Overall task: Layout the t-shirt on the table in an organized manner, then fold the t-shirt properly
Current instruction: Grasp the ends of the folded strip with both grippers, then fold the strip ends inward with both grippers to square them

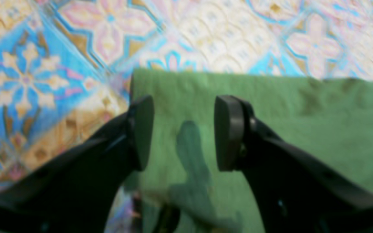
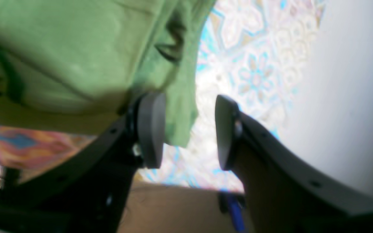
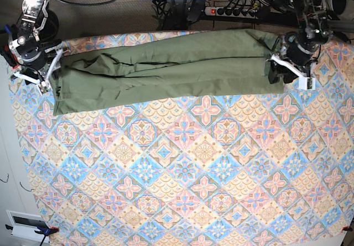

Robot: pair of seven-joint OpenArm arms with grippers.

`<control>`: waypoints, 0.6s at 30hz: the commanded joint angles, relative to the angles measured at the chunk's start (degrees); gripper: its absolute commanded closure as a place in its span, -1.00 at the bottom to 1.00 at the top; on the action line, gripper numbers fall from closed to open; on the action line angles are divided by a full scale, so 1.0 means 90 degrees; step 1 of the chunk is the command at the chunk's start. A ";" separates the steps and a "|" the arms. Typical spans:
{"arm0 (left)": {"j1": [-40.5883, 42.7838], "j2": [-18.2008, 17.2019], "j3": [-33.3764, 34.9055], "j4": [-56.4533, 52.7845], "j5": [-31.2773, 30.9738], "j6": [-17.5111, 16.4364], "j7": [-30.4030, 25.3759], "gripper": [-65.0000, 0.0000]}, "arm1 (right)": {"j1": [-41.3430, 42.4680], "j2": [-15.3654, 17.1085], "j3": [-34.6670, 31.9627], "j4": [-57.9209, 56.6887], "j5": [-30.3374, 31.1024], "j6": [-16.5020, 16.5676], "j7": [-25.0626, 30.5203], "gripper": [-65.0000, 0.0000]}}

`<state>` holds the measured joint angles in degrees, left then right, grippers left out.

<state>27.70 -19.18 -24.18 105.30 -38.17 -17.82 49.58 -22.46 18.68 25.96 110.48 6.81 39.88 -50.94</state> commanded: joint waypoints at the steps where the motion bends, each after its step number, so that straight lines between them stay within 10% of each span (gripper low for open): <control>1: 0.0004 -0.0208 -0.0150 0.0125 -0.0218 0.0002 0.0034 0.03 | 0.0117 0.0079 0.0022 0.0116 0.0186 0.0014 0.0165 0.24; 7: 0.0209 -0.0843 -0.0522 0.0086 -0.0647 -0.0007 0.0855 -0.39 | 0.0156 0.0079 -0.0173 0.0106 0.0196 0.0014 0.0165 0.24; 18: -0.0026 -0.1117 0.0006 -0.0461 -0.0618 -0.0007 0.0894 -0.42 | 0.0420 0.0079 -0.0535 0.0106 0.0196 0.0014 0.0165 0.24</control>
<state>27.90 -28.27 -23.88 100.29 -42.96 -17.58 58.72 -19.33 18.41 20.75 110.48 7.75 40.27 -51.13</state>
